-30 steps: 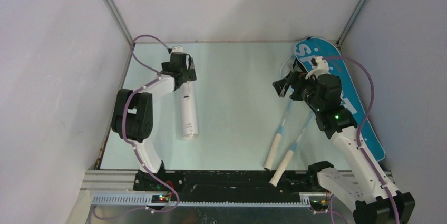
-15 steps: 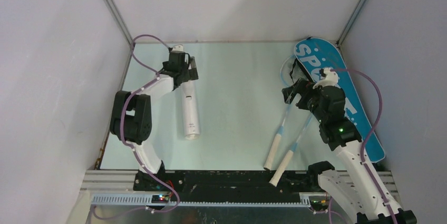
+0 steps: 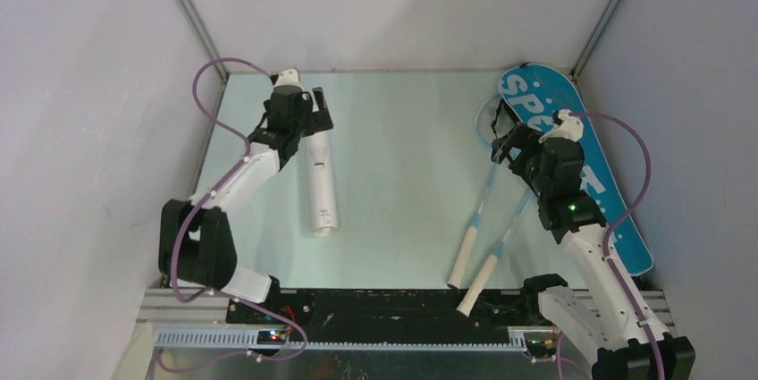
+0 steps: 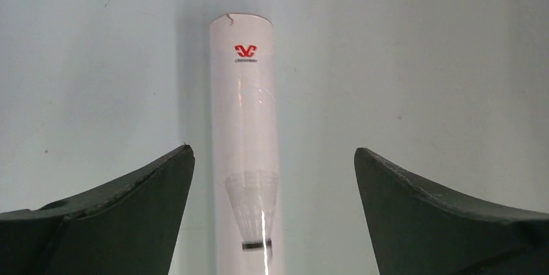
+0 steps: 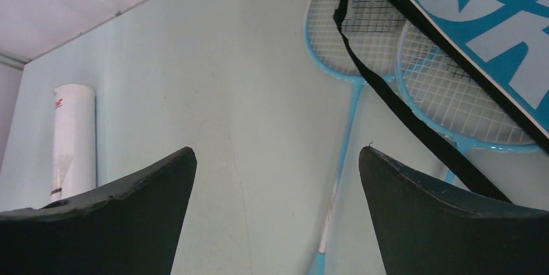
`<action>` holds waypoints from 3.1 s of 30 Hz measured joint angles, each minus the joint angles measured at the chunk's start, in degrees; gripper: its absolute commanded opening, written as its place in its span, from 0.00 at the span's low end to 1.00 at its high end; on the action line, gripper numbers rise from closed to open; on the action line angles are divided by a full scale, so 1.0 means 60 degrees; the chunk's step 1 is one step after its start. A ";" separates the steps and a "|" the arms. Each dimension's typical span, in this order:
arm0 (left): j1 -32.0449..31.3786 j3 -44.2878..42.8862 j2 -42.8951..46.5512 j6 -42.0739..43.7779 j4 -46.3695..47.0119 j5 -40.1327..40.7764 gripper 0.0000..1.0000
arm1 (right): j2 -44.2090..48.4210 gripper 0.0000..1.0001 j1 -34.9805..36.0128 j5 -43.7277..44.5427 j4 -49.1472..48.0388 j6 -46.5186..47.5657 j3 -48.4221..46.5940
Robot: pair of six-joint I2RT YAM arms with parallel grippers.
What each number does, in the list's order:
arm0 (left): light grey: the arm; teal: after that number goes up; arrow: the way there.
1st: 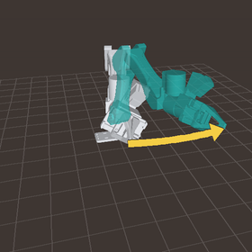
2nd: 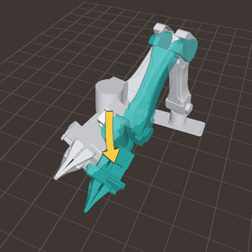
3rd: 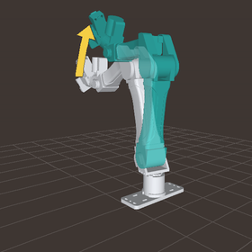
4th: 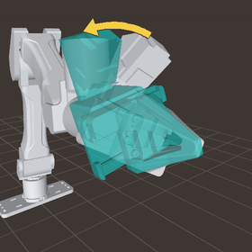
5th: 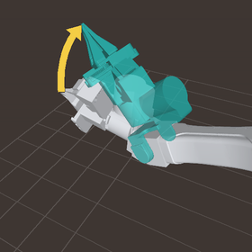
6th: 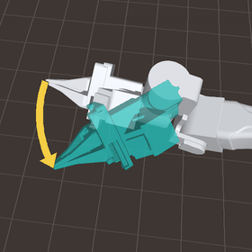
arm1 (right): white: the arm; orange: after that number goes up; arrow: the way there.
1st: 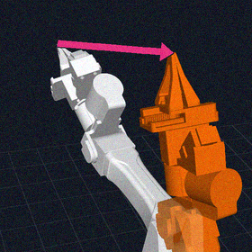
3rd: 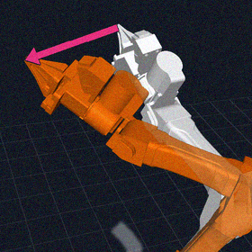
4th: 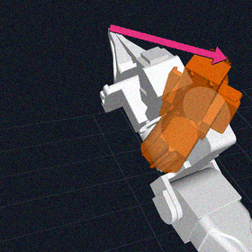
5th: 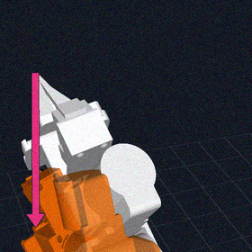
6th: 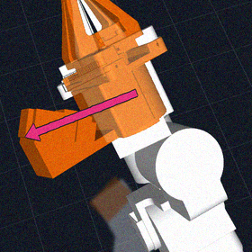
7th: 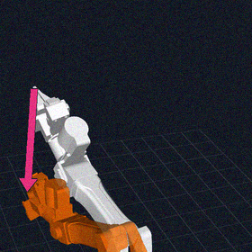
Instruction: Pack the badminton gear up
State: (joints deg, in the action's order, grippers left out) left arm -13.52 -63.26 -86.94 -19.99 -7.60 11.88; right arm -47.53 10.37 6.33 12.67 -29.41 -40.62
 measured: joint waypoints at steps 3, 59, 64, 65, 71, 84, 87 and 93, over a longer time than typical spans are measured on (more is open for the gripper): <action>-0.0415 0.0364 0.0889 0.0011 -0.0120 0.0280 1.00 | -0.0208 0.99 -0.0248 -0.0018 -0.0047 -0.0029 0.0004; -0.1577 0.3861 0.4911 0.0667 0.1934 -0.0856 1.00 | -1.0429 0.74 -0.3381 0.1796 0.0310 0.8207 -0.4849; -0.1577 0.3861 0.4696 0.0670 0.1971 -0.0874 1.00 | -1.0535 0.74 -0.3071 0.1810 -0.0335 0.8633 -0.4849; -0.1577 0.3861 0.4663 0.0670 0.1971 -0.0874 1.00 | -1.0553 0.74 -0.3053 0.1807 -0.0430 0.8677 -0.4849; -0.1577 0.3847 0.4452 0.0685 0.1960 -0.0871 1.00 | -1.0914 0.73 -0.2987 0.1960 -0.1395 0.9125 -0.4907; -0.1577 0.3377 0.3759 0.0688 0.1843 -0.0871 1.00 | -1.1435 0.24 -0.2874 0.2014 -0.2506 0.9854 -0.5129; -0.1577 0.3235 0.3683 0.0688 0.1814 -0.0871 1.00 | -1.1624 0.11 -0.2881 0.2106 -0.2583 0.9868 -0.5187; -0.1577 0.3075 0.3632 0.0710 0.1778 -0.0867 1.00 | -1.1632 0.00 -0.2889 0.2244 -0.2637 0.9774 -0.5206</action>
State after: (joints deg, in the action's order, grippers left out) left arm -22.98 -44.82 -65.14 -15.73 3.07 6.68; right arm -117.32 -6.96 19.79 -3.16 29.23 -71.85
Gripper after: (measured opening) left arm 0.996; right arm 0.029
